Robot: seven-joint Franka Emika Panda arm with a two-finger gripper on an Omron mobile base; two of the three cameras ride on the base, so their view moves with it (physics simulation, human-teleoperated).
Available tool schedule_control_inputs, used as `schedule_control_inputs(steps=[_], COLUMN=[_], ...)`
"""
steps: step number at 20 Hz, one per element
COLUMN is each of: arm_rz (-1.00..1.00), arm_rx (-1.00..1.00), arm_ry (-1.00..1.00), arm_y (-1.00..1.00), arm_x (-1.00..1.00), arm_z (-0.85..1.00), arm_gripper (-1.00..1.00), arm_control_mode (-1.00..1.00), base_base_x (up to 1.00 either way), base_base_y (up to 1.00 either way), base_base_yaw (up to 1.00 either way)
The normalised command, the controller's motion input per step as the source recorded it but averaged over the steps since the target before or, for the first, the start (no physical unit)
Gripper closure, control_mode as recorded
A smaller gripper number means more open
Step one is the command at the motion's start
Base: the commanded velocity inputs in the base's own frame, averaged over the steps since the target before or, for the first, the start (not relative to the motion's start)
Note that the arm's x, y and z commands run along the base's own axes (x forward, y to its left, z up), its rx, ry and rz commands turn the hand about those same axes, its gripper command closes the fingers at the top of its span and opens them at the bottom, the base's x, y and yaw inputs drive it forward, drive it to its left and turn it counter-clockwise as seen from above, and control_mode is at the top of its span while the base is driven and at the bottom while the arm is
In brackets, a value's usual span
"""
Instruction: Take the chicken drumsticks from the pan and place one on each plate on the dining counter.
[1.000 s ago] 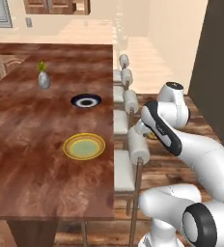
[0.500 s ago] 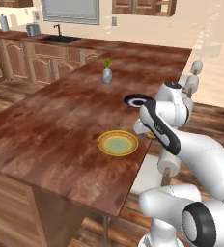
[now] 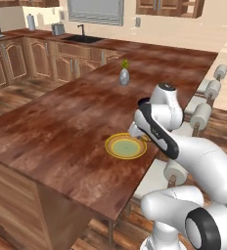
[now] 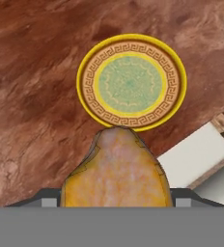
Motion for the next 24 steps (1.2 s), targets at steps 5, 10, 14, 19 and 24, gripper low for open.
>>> schedule_control_inputs(steps=[5, 10, 14, 19, 24], arm_rz=[0.0, 0.0, 0.0, 0.0, 0.0], arm_rx=[0.0, 0.0, 0.0, 0.0, -0.05], arm_ry=[0.0, 0.0, 0.0, 0.06, 0.02], arm_y=[0.0, 0.0, 0.0, -0.04, 0.0], arm_x=[0.0, 0.0, 0.0, 0.87, 0.81], arm_z=[0.0, 0.0, 0.0, -0.11, -0.32], arm_gripper=[1.0, 1.0, 1.0, 1.0, 1.0], arm_control_mode=[1.0, 1.0, 1.0, -1.0, -1.0], base_base_x=[0.0, 0.0, 0.19, 0.0, 0.0], base_base_y=[0.0, 0.0, -0.01, 0.0, 0.0], base_base_yaw=[0.0, 0.0, 0.0, 0.0, 0.0])
